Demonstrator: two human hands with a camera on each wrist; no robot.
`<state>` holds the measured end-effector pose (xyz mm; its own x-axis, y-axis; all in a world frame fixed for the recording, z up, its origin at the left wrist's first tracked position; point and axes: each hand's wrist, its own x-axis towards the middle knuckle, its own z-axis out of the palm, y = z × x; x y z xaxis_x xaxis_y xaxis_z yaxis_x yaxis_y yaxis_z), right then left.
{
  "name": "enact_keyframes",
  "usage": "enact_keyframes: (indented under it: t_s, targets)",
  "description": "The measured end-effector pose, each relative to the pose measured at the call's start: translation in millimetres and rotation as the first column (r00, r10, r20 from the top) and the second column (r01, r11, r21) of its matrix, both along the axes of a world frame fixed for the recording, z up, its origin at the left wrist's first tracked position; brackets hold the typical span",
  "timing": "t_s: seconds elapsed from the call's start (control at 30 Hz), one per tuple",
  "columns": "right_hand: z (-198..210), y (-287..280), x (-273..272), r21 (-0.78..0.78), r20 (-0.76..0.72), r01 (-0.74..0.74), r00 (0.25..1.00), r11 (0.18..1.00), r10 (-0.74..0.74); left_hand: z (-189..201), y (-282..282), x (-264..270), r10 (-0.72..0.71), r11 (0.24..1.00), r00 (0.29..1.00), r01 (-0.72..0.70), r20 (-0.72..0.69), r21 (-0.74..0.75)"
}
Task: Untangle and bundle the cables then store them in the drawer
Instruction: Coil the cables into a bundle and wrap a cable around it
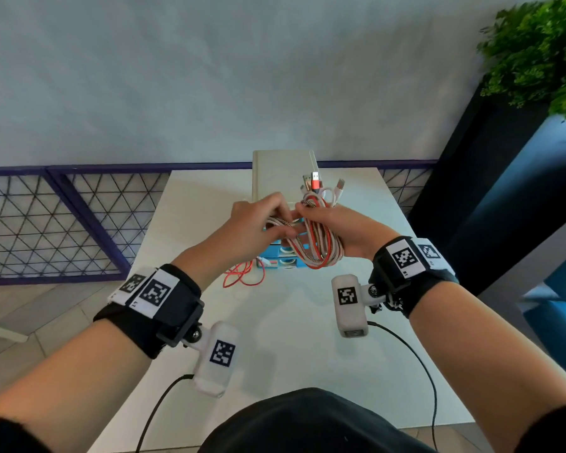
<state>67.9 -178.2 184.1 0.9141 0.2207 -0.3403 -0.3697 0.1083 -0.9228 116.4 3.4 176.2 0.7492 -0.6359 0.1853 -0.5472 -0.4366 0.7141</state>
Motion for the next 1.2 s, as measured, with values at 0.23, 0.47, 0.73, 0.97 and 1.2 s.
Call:
enact_keyframes:
  t_s: [0.23, 0.47, 0.73, 0.97, 1.2]
  targets:
    - [-5.6, 5.2, -4.2, 0.117, -0.091, -0.256, 0.959, 0.959, 0.267, 4.4, -5.0, -3.8, -0.025, 0.997, 0.997, 0.020, 0.068, 0.069]
    - [-18.5, 19.3, -4.1, 0.057, -0.036, -0.099, 0.994, 0.993, 0.101, 10.1, -3.4, 2.9, 0.077, 0.992, 0.997, -0.077, 0.004, 0.100]
    - [-19.4, 10.0, 0.8, -0.136, 0.102, 0.024, 0.995, 0.990, -0.010, -3.3, 4.7, 8.9, -0.061, 0.998, 0.690, 0.057, -0.721, -0.030]
    - [-19.4, -2.7, 1.3, -0.219, 0.142, 0.050, 0.990, 0.974, -0.019, -7.3, 21.8, 4.5, -0.135, 0.990, 0.453, 0.085, -0.881, -0.108]
    - [-18.4, -2.9, -0.1, -0.221, 0.154, 0.041, 0.988, 0.974, -0.007, -14.3, 22.1, 0.5, -0.212, 0.976, 0.438, 0.051, -0.873, -0.212]
